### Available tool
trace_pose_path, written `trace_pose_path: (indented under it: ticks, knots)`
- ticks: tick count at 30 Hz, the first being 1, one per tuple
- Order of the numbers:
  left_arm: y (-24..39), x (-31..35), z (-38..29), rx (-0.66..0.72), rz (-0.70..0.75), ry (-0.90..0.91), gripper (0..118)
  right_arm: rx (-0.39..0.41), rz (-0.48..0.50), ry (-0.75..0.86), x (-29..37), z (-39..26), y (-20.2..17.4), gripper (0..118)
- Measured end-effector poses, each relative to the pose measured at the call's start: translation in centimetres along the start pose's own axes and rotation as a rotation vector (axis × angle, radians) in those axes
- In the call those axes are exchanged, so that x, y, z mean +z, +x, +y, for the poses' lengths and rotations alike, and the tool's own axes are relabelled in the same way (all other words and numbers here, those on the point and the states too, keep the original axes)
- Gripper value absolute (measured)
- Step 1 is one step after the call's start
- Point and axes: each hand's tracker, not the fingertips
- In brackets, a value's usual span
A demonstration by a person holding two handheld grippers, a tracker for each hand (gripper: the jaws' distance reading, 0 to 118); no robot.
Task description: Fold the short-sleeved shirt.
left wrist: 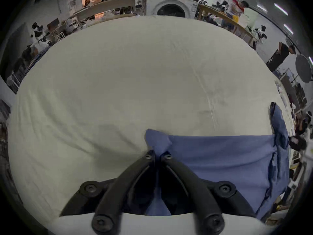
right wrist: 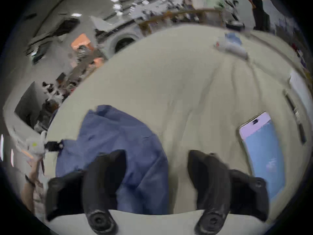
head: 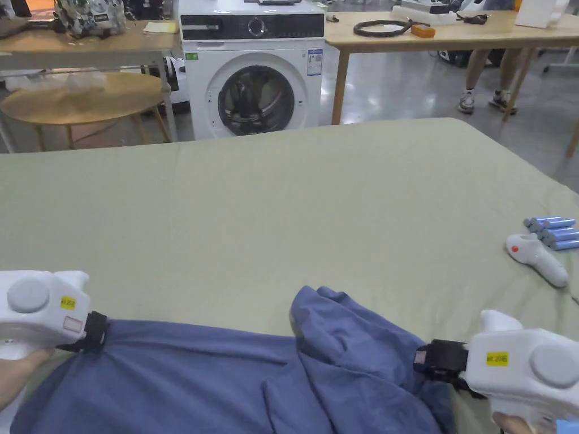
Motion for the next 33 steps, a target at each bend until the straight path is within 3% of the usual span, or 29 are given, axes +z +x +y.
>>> trace_pose_path:
  ticks: [1, 2, 3, 7, 13, 16, 19, 25, 33]
  knots:
    - [0.2, 0.1, -0.1, -0.008, 0.002, -0.001, 0, -0.039, -0.024, -0.031, -1.3, 0.0, 0.2, 3]
    - [-0.1, -0.1, 0.1, -0.011, 0.000, -0.006, 0, 0.006, -0.107, 0.043, -0.6, -0.6, -0.1, 2]
    - [-0.1, 0.0, 0.1, -0.011, 0.001, -0.008, 0, 0.042, -0.045, 0.078, 0.0, -1.0, -0.2, 1]
    - [-0.3, 1.0, -0.8, -0.015, -0.001, 0.073, 0, 0.035, -0.022, 0.086, 1.6, -1.4, -0.4, 1]
    - [-1.1, 13.9, -5.6, -0.100, -0.081, 0.498, 0, 0.173, 0.132, 0.354, 11.9, -1.7, -3.3, 1]
    - [-2.0, 22.2, -8.0, -0.094, -0.104, 0.637, 0, 0.170, 0.286, 0.396, 16.7, -0.3, -4.2, 1]
    - [-3.3, 29.3, -10.0, -0.063, -0.131, 0.743, 0, 0.192, 0.347, 0.481, 21.2, 0.9, -6.3, 1]
    - [-6.3, 40.4, -12.5, 0.009, -0.074, 0.970, 0, 0.376, 0.322, 0.658, 28.6, 5.4, -13.2, 1]
    - [-7.7, 48.2, -10.7, 0.037, 0.037, 1.087, 0, 0.476, 0.307, 0.784, 35.1, 10.6, -22.6, 1]
